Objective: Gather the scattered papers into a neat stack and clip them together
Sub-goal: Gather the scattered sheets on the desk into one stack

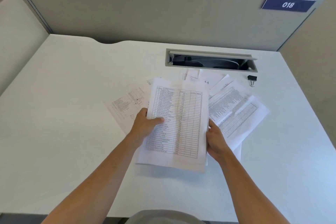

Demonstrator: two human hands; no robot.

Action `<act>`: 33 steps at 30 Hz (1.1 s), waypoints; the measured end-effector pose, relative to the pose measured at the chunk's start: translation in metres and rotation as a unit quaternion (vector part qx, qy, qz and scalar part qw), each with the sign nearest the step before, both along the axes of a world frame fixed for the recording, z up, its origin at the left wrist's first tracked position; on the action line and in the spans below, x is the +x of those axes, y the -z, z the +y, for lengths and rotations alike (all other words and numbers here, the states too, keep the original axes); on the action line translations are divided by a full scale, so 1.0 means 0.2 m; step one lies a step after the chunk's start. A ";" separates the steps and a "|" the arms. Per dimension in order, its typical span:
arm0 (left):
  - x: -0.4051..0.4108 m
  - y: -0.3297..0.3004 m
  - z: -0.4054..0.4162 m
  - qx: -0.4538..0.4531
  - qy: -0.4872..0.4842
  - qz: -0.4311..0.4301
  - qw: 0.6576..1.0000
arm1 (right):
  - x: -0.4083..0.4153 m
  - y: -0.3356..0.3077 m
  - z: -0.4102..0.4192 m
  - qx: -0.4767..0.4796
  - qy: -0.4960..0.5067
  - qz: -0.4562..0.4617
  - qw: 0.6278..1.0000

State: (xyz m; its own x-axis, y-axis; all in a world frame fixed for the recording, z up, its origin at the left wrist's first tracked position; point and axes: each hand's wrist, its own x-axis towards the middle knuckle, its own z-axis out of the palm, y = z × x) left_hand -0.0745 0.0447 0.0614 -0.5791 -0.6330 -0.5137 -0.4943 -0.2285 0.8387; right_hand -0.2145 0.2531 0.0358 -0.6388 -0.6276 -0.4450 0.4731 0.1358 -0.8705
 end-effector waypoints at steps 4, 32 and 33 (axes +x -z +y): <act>-0.01 0.03 0.03 0.019 0.005 0.027 0.999 | 0.01 -0.05 0.00 0.026 0.009 0.000 1.000; -0.06 0.24 0.01 -0.232 0.001 -0.266 0.936 | -0.12 0.17 0.13 0.217 0.116 0.094 0.965; -0.06 0.24 -0.01 -0.212 -0.008 -0.252 0.944 | -0.12 0.17 0.13 0.215 0.116 0.095 0.965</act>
